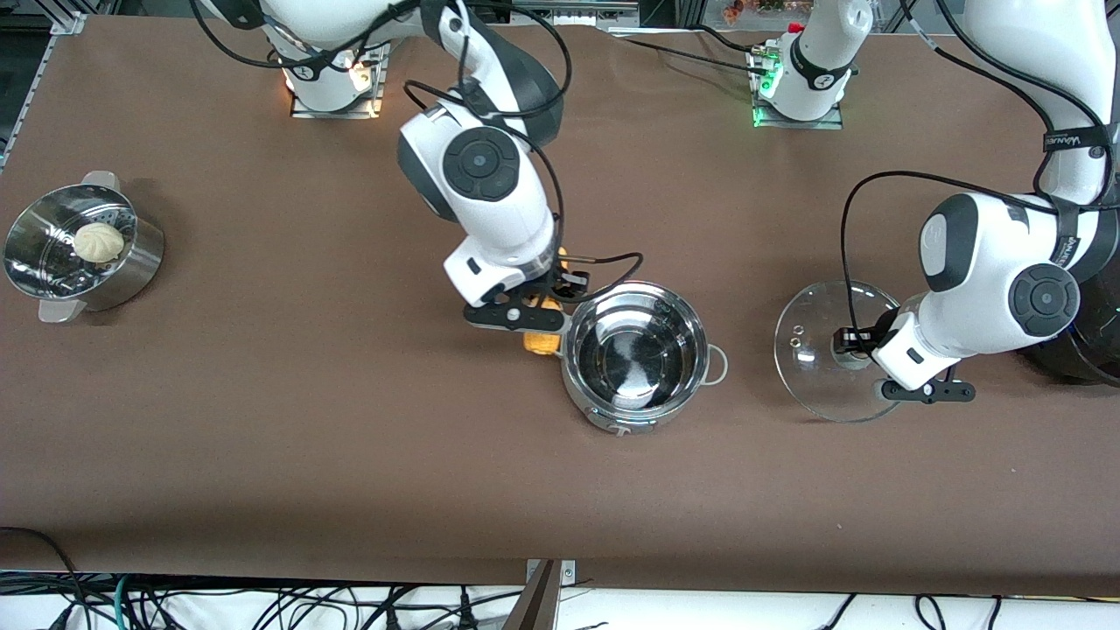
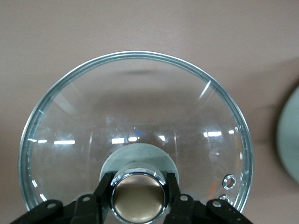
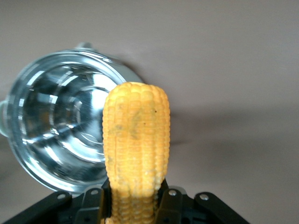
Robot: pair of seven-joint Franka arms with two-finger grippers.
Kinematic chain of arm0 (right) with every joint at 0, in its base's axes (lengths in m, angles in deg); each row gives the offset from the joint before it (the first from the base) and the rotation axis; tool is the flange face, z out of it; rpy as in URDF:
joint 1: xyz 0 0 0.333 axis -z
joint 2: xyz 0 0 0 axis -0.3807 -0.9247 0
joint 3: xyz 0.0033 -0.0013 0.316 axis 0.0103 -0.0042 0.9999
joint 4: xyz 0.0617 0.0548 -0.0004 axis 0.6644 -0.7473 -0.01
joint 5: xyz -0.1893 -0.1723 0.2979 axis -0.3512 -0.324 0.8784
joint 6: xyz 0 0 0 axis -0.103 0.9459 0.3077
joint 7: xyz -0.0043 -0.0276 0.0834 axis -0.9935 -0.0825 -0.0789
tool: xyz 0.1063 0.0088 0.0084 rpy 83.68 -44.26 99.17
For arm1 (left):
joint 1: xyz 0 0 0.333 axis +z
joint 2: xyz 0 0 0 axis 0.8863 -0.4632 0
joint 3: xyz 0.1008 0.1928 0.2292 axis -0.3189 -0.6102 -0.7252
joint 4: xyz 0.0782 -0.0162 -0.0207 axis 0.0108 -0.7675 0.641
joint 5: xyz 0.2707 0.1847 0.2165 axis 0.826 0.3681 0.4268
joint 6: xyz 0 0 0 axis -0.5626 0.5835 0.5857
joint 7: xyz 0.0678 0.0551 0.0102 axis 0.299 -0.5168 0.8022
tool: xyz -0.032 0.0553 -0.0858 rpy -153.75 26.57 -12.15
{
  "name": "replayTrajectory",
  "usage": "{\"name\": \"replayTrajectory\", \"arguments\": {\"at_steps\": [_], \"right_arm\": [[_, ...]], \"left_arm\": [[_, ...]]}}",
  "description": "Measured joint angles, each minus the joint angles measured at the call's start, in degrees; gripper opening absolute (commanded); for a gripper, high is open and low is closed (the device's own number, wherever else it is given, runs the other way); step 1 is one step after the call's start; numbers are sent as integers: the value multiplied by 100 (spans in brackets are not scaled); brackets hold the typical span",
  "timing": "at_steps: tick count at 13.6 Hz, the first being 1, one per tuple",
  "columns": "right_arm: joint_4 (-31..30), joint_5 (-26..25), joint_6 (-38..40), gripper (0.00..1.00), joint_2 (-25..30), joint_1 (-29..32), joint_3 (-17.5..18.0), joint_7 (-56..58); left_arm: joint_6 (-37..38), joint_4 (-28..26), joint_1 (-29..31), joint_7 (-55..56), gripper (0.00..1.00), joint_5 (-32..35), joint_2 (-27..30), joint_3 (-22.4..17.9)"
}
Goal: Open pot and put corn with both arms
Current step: 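Lower the corn into the pot while the left gripper sets the lid down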
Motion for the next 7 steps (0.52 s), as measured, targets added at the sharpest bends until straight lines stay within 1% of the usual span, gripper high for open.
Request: {"name": "replayTrajectory", "arguments": {"at_steps": [3,5,7], "right_arm": [[63,-70,-588,0,-272,-193,-9,0],[221,-268,-685,0,-449,-337,-15,0],[450,-357,-904,0,-714,-477,-39,0]], "left_arm": [[-1048,-776,323,-813,0,19,-11,-102],[-1384,-1119,440,-1106,0,19,-46,-192],[-1553,-1303,447,-1204,0,19,-101,-237]]}}
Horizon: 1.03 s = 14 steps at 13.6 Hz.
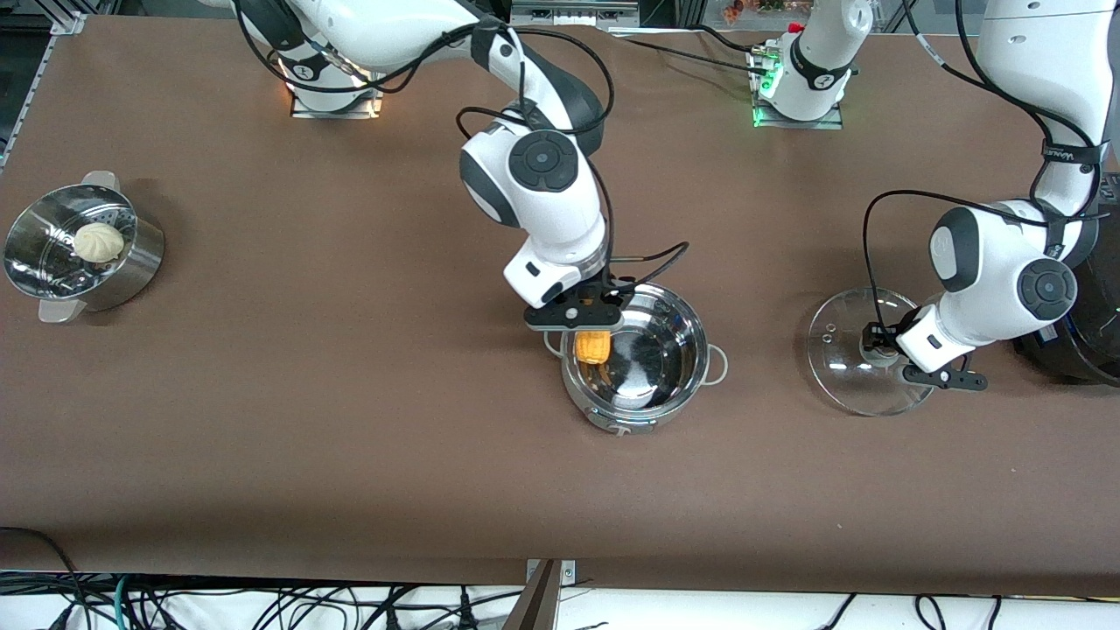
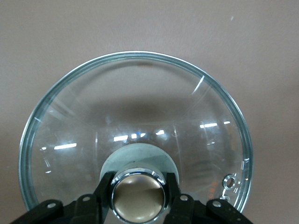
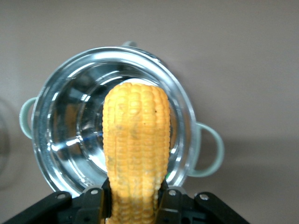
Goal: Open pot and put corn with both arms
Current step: 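Lower the corn into the pot while the left gripper sets the lid down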
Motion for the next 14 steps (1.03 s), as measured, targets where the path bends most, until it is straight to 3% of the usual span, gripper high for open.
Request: {"name": "replayTrajectory", "arguments": {"at_steps": [3,4,5,6,7,10,11,14], "right_arm": [[121,-44,-642,0,-420,-234,-239,0],[134,-47,-844,0,-534,-270,-280,0],[148,-49,-1019,0,-625,-283,-300,0],[167,-53,-1170,0,-699,-284,-312,0],[182,-56,-1279,0,-749,-284,-322,0],[205,-56,-1497,1,-826,-286,-375,0],[205,-56,-1568,12,-848,-285,-385,0],[205,-56,-1759,19,-913,-299,-374,0]], "left_arm": [[-104,-92,-3,-12,0,0,-168,1],[-110,-99,-4,-12,5,0,-237,-6],[-118,-101,-3,-17,22,-2,-290,-18],[-117,-98,-3,-20,56,-4,-286,-19],[-117,-99,-4,-21,100,-4,-287,-21],[-165,-82,-4,-15,100,-3,-252,-86],[-170,-87,-4,-15,100,-3,-169,-124],[-146,-370,1,-15,100,-2,587,-198]]}}
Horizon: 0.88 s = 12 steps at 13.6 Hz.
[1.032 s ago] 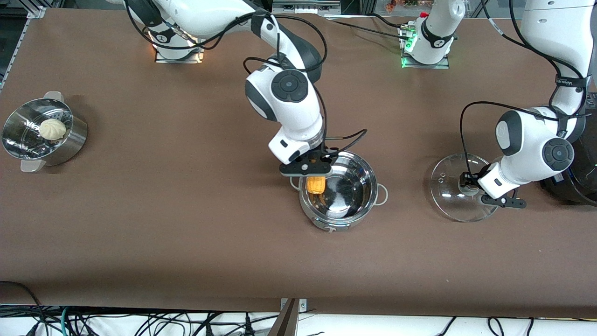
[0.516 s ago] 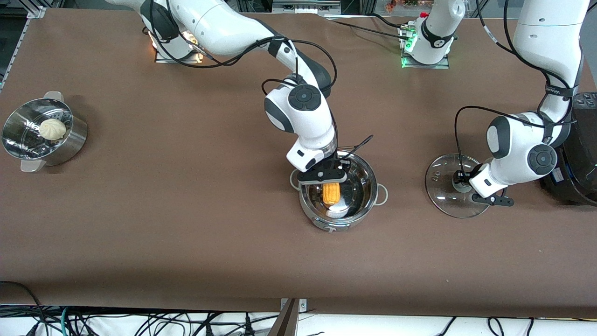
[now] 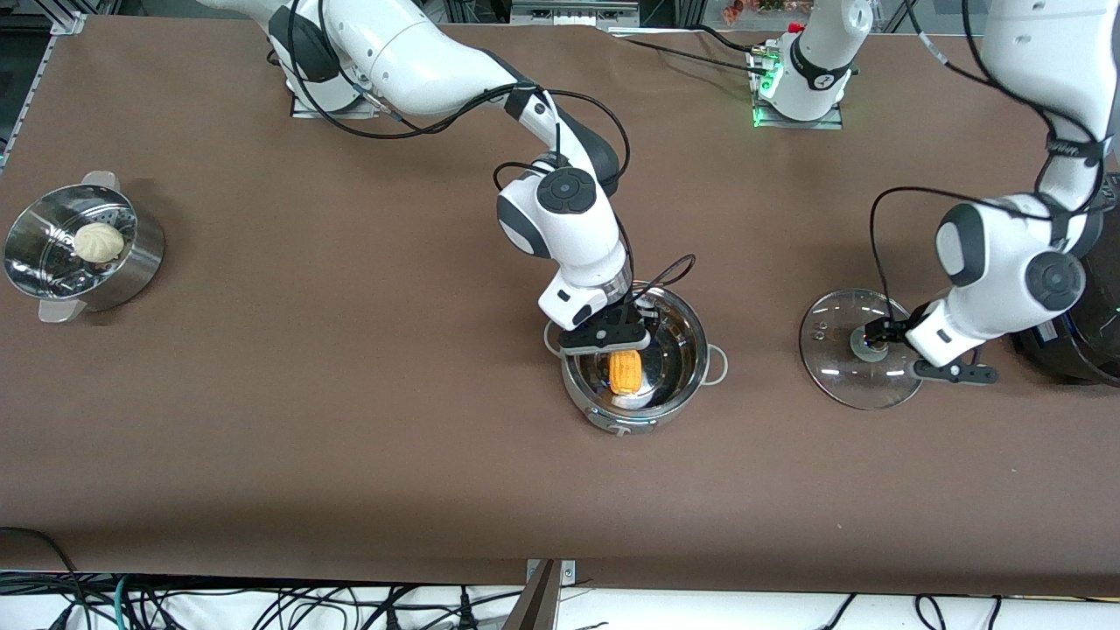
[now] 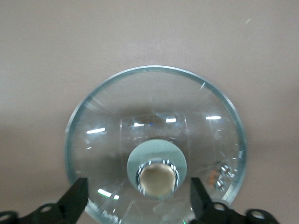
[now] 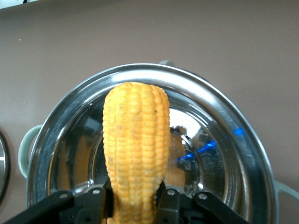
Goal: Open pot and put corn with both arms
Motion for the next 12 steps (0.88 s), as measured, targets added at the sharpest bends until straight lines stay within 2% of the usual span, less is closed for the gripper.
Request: {"name": "replayTrajectory", "arguments": {"at_steps": [3,4,5,6,9,12], "right_arm": [[-2,0,-10,32,-72,-64,15,0],[-4,0,-10,43,-97,-82,15,0],[-5,0,-10,76,-125,-89,15,0],[-6,0,-11,100,-156,-89,14,0],[-33,0,-9,100,-223,-97,14,0],[-31,0,72,100,-226,-153,15,0]], "left_arm": [[72,-301,3,0,100,0,971,-15],[264,-302,3,0,100,1,1274,-40],[544,-281,4,0,100,1,1570,-84],[918,-217,5,0,100,2,1857,-138],[2342,453,7,-5,100,245,2396,-252],[3503,1309,4,-5,100,372,2449,-221]]}}
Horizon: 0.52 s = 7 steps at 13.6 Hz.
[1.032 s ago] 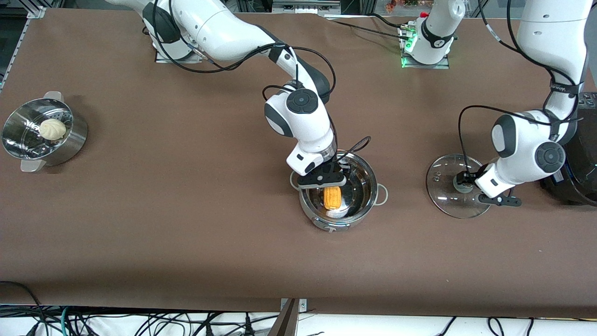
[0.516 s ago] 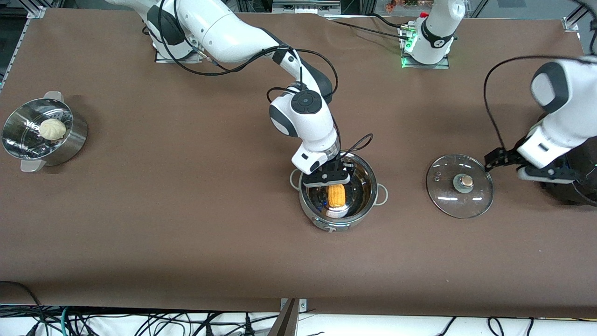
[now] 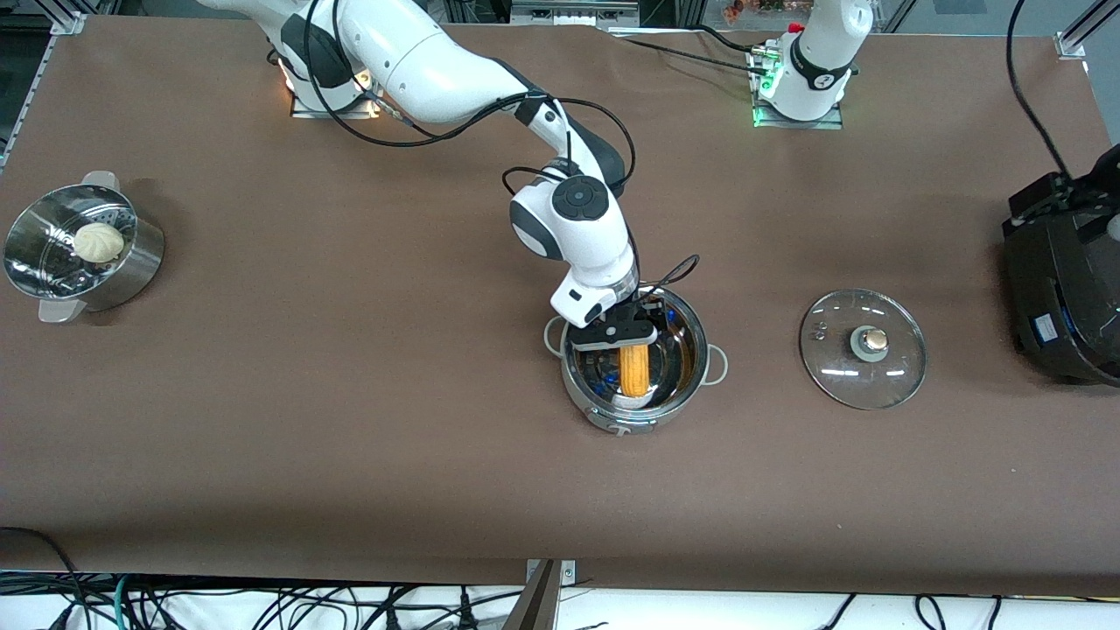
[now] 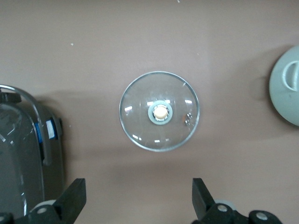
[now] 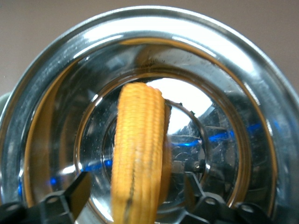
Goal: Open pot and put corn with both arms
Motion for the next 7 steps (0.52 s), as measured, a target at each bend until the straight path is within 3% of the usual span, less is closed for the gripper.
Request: {"name": "replayTrajectory", "arguments": {"at_steps": [4,7], "right_arm": [[127,-3,875,100,157,-16,-7,35],[260,-2,2121,100,842,46,-19,508]], "left_arm": [[1005,761,-11,4,100,0,-8,20],[1315,1076,-46,5,100,0,-11,35]]}}
